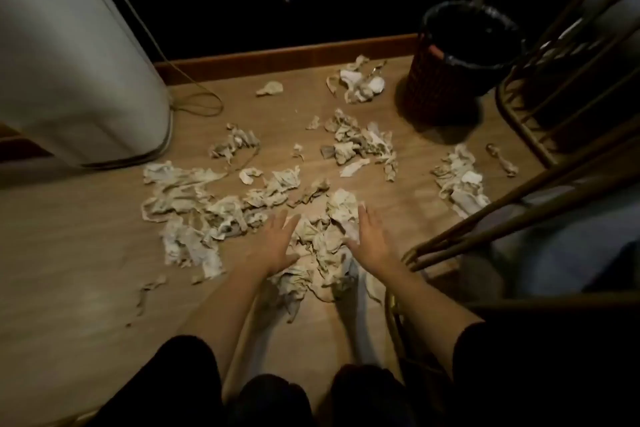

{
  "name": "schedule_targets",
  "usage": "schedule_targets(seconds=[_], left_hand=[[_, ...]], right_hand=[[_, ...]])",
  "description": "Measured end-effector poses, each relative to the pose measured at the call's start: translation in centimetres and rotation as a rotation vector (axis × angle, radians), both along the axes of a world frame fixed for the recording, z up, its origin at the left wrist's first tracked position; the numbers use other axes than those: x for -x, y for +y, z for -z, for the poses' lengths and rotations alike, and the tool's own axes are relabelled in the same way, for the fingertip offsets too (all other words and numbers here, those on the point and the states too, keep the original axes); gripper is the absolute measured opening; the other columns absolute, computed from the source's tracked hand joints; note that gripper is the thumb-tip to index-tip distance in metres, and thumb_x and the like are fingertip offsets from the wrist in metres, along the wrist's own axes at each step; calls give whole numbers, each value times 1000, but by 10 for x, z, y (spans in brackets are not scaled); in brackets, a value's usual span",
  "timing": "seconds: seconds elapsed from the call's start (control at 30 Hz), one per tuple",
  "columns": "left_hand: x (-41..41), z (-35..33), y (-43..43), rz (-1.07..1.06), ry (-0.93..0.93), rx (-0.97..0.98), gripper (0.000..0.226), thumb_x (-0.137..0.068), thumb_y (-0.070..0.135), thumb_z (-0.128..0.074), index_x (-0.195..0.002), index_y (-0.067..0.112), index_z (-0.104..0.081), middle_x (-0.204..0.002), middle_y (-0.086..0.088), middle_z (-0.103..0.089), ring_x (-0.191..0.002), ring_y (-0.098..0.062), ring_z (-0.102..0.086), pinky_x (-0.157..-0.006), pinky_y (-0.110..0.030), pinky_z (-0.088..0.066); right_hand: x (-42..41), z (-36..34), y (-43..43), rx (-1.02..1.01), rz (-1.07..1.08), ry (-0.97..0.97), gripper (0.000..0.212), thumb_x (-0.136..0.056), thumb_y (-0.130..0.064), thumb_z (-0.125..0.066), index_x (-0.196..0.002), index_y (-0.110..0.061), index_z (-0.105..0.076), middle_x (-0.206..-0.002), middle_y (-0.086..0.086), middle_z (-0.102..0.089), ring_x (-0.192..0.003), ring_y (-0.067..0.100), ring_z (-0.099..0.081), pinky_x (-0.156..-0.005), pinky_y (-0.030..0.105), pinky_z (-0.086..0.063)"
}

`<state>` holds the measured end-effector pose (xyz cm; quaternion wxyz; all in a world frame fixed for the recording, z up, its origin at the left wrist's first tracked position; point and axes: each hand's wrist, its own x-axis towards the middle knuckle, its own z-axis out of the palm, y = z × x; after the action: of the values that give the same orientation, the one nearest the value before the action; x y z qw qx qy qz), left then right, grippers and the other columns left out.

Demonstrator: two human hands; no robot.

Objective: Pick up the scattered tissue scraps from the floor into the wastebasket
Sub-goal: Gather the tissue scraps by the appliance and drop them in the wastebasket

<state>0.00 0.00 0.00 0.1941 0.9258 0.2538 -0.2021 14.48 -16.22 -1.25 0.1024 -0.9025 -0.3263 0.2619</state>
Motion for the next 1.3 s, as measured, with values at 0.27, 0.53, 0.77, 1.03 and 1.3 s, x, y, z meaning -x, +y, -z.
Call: schedule_targets(seconds=[0.27, 0.53, 0.77, 1.03, 1.3], left_hand=[[19, 217, -2, 442, 204, 26, 90, -78, 49, -64, -141, 50, 0, -158, -3, 13, -143, -36, 7, -109, -62, -20], [21, 268, 30, 366, -357, -39, 39, -77, 21, -44, -107, 19, -68, -122, -19, -61, -107, -35, -59, -82, -39, -51], [1, 246, 69, -56, -544, -140, 42, -65, -15, -58, -102, 1, -68, -93, -24, -65, -88, -40, -60, -69, -37, -45], [-58, 233, 20, -58, -621, 34, 38, -91, 18, -51, -128, 23, -48, -136, -17, -40, -116, -24, -43, -103, -41, -40], [-53, 270, -3, 99, -171, -211, 48, -85, 36, -59, -130, 29, -44, -145, -15, -34, -134, -40, -23, -105, -58, -30]], right_hand=[[16, 209, -32, 162, 119, -48, 75, -87, 0, -49, -147, -15, -7, -157, 15, 1, -143, 37, -3, -110, 48, -30], [33, 291, -48, -177, 234, -419, 66, -74, 13, -61, -134, -9, -43, -139, 30, -38, -126, 45, -36, -98, 52, -41], [8, 265, -16, -615, 745, -260, 23, -83, 11, -49, -91, -1, -67, -97, 16, -61, -94, 29, -55, -79, 29, -42], [58, 272, -12, -192, 232, -208, 50, -90, -38, -52, -136, -22, -40, -148, 9, -31, -134, 32, -23, -101, 59, -32], [50, 290, -40, -547, 35, -215, 35, -74, 15, -58, -100, -7, -65, -102, 15, -62, -93, 26, -48, -74, 29, -42]])
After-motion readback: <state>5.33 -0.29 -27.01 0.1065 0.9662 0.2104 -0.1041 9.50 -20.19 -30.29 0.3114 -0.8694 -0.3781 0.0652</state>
